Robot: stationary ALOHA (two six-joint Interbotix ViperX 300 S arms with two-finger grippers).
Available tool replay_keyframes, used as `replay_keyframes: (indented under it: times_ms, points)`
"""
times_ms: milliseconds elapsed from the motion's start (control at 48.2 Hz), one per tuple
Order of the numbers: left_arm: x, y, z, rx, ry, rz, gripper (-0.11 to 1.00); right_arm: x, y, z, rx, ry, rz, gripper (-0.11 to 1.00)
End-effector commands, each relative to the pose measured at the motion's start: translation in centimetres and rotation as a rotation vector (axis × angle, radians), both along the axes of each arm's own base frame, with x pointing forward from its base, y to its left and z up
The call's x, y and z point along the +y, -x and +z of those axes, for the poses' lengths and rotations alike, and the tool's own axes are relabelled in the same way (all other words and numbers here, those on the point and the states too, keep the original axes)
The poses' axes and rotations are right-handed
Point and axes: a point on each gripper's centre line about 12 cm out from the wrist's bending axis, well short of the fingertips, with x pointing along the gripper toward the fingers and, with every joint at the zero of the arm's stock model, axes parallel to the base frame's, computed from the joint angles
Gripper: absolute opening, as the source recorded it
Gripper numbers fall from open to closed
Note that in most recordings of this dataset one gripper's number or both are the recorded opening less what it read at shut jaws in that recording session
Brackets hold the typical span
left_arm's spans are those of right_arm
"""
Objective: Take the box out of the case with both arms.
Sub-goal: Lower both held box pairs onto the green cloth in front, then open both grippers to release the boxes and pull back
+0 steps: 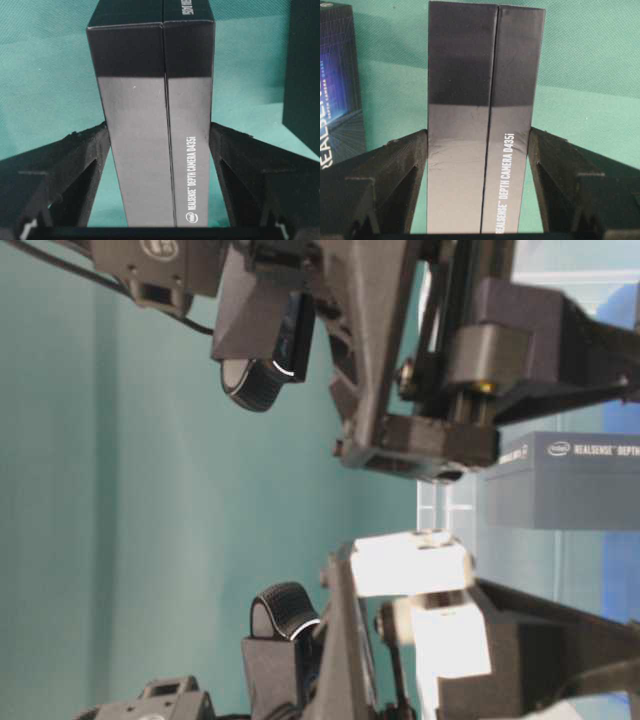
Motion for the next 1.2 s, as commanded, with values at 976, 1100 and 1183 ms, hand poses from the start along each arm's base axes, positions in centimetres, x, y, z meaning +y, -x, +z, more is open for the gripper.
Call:
replay_keyframes:
  times_ms: [976, 1100, 1183]
  points:
    - [0.1, -0.5, 2.4, -0.068, 0.036, 0.002, 0.85, 0.5, -0.6, 2.4, -0.069, -0.031, 0.015, 0.91]
    - [-0.1, -0.6, 3.6, -0.076, 0.038, -0.001, 0.85, 0.4, -0.6, 3.8, -0.084, -0.034, 0.012, 0.91]
    - [-0.2, -0.6, 4.6, -0.059, 0.031, -0.005, 0.85, 0.2, -0.3, 5.3, -0.085, -0.028, 0.007, 0.91]
